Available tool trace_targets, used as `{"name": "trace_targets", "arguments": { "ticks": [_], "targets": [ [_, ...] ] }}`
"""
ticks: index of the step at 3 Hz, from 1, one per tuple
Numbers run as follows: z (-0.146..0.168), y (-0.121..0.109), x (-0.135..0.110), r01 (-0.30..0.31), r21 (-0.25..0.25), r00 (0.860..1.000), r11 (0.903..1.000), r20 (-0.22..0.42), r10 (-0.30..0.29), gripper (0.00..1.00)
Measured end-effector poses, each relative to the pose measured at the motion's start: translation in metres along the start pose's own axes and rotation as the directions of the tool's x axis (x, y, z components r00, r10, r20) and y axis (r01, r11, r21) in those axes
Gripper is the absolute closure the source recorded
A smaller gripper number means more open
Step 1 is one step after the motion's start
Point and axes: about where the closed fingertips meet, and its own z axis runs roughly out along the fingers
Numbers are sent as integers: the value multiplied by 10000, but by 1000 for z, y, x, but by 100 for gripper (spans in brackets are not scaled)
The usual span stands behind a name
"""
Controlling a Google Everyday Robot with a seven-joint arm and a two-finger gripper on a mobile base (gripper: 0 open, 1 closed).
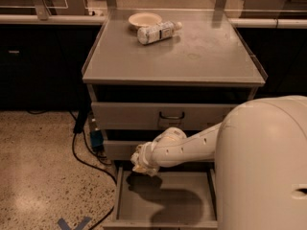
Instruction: Pick 7up can from bottom drawer and place on counter
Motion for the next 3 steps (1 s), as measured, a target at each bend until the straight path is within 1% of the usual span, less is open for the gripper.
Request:
{"name": "trace_targets", "arguments": {
  "ticks": [1, 2, 3],
  "targets": [
    [-40, -8, -27, 718, 247, 9966, 9971, -424, -707, 100],
    [-89, -26, -70, 1731, 789, 9819, 9817, -912, -1658, 100],
    [-155, -53, -123, 2798, 1570, 9517, 9471, -1752, -2521, 100]
  ]
}}
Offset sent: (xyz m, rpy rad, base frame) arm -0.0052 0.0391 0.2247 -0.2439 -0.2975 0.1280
